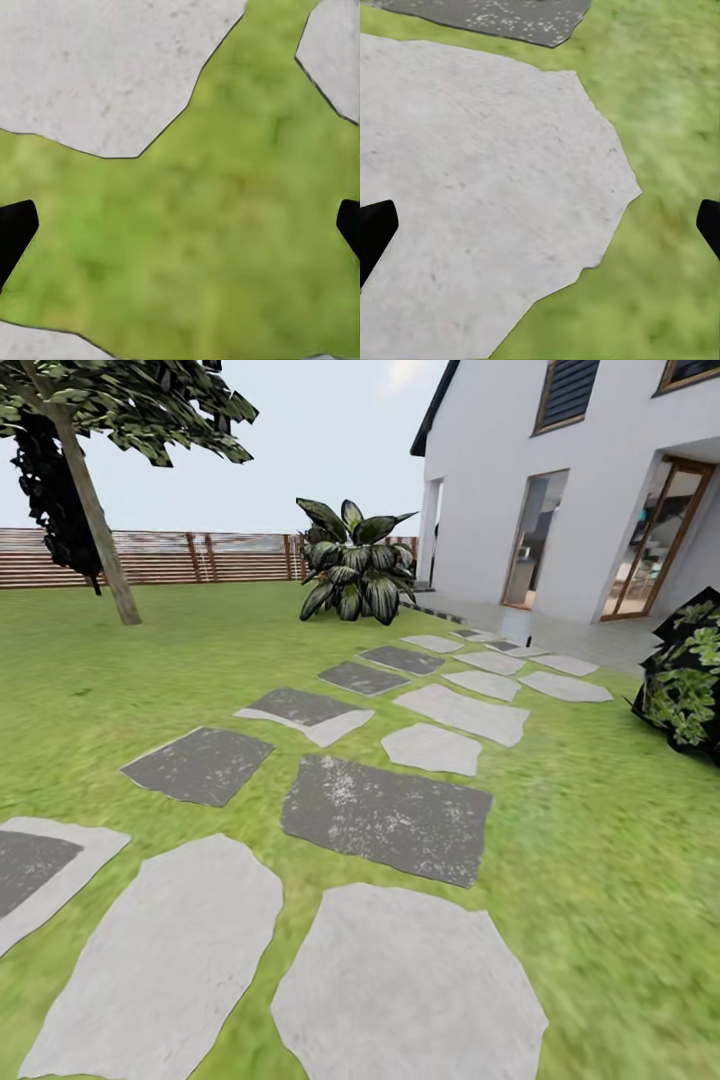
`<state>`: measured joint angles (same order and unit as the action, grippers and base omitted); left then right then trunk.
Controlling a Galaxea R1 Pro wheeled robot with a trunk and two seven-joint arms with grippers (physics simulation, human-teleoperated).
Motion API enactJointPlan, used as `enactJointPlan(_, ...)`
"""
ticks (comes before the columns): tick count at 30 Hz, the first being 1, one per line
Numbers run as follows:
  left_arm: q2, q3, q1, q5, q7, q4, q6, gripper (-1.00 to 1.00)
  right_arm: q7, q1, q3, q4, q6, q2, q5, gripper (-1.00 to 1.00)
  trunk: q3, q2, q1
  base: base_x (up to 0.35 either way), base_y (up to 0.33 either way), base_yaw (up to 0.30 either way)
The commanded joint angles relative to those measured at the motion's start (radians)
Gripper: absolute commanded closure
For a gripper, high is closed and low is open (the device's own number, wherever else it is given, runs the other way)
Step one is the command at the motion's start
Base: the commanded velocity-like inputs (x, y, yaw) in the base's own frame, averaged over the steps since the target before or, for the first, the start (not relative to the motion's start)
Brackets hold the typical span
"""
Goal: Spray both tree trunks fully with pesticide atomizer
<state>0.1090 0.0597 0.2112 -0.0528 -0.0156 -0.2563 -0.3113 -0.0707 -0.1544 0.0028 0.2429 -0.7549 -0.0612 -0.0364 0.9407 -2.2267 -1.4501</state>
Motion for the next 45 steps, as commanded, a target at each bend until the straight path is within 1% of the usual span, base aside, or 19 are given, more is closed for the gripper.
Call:
enactJointPlan(1,0.0,0.0,0.001,-0.005,0.0,0.001,-0.003,-1.0,0.0,0.0,0.001,-0.001,-0.003,0.0,-0.003,-1.0,0.001,0.0,0.0,0.339,0.0,0.0)
enactJointPlan(34,0.0,0.0,0.001,-0.004,0.0,0.001,-0.003,-1.0,0.0,0.0,0.001,-0.001,-0.003,0.0,-0.003,-1.0,0.001,0.0,0.0,0.339,0.0,0.0)
enactJointPlan(45,0.0,0.0,0.001,-0.005,0.0,0.002,-0.003,-1.0,0.0,0.0,0.001,-0.001,-0.003,0.0,-0.003,-1.0,0.001,0.0,0.0,0.339,0.0,-0.229)
